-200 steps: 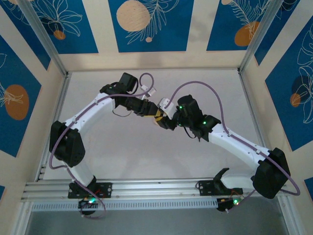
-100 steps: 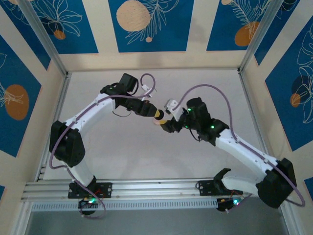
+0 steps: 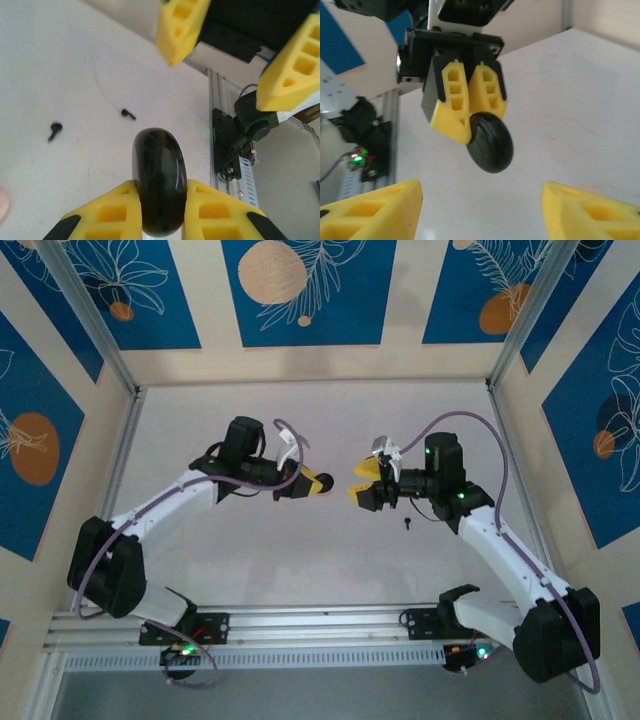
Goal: Insert wireless bluetooth earbuds into charging case
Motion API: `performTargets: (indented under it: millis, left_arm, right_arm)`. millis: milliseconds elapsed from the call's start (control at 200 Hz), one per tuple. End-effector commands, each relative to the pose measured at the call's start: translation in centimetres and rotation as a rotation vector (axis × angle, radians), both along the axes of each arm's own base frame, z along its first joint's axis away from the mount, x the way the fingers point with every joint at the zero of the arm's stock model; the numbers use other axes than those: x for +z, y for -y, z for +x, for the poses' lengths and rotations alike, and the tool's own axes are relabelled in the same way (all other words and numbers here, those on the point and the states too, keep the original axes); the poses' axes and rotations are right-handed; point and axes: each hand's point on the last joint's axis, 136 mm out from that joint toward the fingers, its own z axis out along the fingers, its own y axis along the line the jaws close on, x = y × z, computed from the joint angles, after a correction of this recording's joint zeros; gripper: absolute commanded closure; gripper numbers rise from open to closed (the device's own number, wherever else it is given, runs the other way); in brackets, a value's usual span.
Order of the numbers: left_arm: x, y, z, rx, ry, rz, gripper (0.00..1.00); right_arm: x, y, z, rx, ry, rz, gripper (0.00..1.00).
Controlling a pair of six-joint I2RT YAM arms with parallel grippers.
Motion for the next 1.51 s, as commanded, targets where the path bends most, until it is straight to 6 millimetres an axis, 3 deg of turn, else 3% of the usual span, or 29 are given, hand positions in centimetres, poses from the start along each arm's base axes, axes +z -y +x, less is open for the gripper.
performTargets:
  millis: [0,495,840,1010,1120,1205,1500]
  left_arm:
    - [3.2,0.7,-1.3,-0.104,0.219,-0.149,0.91]
    - [6.9,1.0,-3.2,-0.18,0.271,-0.341,0.9]
    - [8.6,1.1,-3.5,-0.191,0.263,-0.435,0.9]
    - [8.4,1.2,-3.2,-0.182,0.254,-0.44,0.87]
    - [8.0,1.3,-2.8,-0.159,0.257,-0.432,0.75]
    - [7.6,1.2,-2.6,-0.141,0.269,-0.418,0.67]
    - [5.7,1.8,-3.8,-0.165,0.307,-0.292,0.57]
  right_arm:
    - [2.5,-1.0,-1.7,0.161,-0.044,0.077,0.38]
    - [3.5,-3.1,-1.6,0.307,-0.035,0.099,0.46]
    - [4.7,-3.7,-2.0,0.376,-0.026,0.122,0.72]
    - [4.9,-3.7,-2.2,0.384,-0.029,0.115,0.82]
    - [4.9,-3.5,-2.2,0.365,-0.015,0.104,0.85]
    - [4.8,-3.5,-2.1,0.347,0.0,0.098,0.85]
    - [4.9,-3.7,-2.2,0.349,0.009,0.09,0.86]
